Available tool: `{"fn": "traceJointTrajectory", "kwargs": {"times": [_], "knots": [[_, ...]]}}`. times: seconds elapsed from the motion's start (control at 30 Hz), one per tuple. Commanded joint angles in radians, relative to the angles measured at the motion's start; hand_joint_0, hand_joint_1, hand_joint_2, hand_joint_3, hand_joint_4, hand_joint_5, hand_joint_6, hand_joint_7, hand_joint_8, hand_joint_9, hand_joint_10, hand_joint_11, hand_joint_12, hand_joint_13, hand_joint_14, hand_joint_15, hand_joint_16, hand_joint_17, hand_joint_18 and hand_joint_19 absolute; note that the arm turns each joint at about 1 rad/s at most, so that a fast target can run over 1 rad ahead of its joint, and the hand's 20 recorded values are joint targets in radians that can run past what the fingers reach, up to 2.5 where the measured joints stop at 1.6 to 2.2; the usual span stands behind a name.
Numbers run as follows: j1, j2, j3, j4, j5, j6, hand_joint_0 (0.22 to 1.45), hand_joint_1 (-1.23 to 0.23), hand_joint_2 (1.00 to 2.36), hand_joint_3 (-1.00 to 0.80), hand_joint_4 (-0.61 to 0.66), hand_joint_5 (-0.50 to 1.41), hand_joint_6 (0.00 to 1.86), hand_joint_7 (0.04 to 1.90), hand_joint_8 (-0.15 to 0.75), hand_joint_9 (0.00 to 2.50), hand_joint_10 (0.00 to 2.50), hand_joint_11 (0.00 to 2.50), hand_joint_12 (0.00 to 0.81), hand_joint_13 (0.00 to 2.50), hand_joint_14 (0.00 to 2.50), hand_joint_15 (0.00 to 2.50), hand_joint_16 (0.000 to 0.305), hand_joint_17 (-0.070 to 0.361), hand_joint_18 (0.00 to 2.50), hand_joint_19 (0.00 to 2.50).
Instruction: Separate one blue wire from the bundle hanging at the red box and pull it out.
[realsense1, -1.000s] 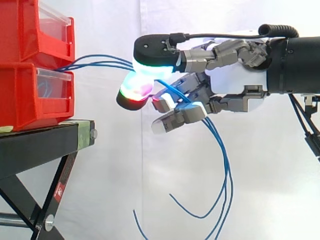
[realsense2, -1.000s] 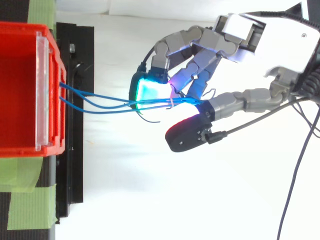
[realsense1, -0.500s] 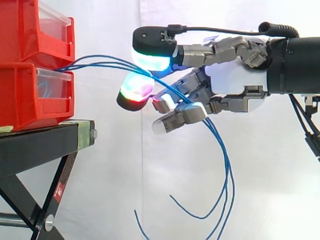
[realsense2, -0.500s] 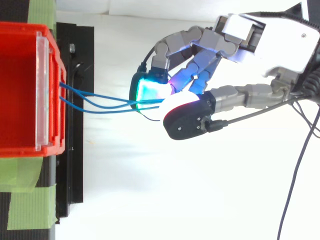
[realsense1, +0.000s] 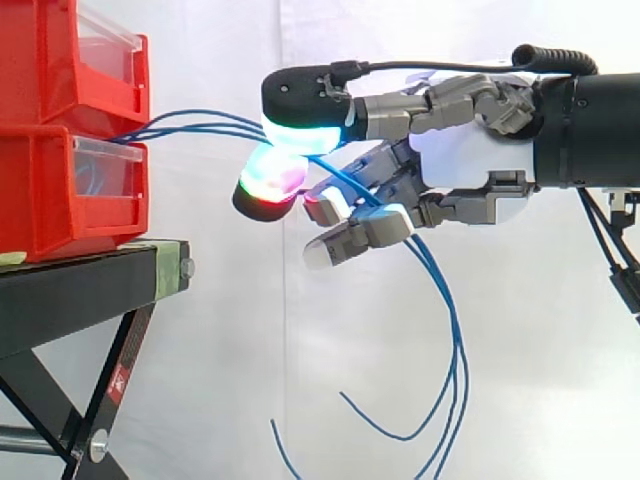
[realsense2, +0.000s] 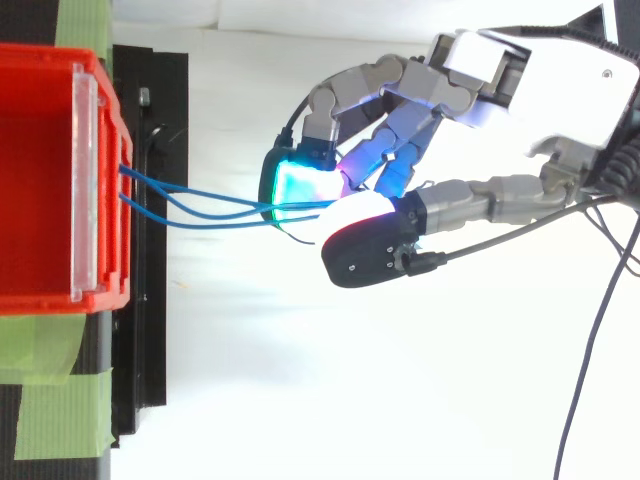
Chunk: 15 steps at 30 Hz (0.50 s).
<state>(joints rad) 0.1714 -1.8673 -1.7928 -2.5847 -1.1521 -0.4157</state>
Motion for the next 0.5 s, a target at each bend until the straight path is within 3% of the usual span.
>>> {"fn": "traceJointTrajectory", "kwargs": {"times": [0.0,0.23,0.47], "knots": [[0.0,0.0,0.0,0.0,0.0,0.0,0.65,-0.72,1.02,-0.28,0.14,-0.22,0.86,0.97,0.321,1.09,0.02,1.3,0.304,1.45,0.02,1.33,0.049,0.111,0.57,0.45],[0.0,0.0,0.0,0.0,0.0,0.0,0.66,-0.83,1.02,-0.25,0.17,-0.22,0.85,1.0,0.308,1.06,0.02,1.31,0.305,1.42,0.02,1.34,0.05,0.112,0.56,0.46],[0.0,-0.001,0.0,0.0,0.0,0.0,0.65,-0.86,1.0,-0.46,0.17,-0.23,0.85,0.99,0.301,1.03,0.02,1.31,0.313,1.41,0.02,1.34,0.05,0.113,0.54,0.46]]}}
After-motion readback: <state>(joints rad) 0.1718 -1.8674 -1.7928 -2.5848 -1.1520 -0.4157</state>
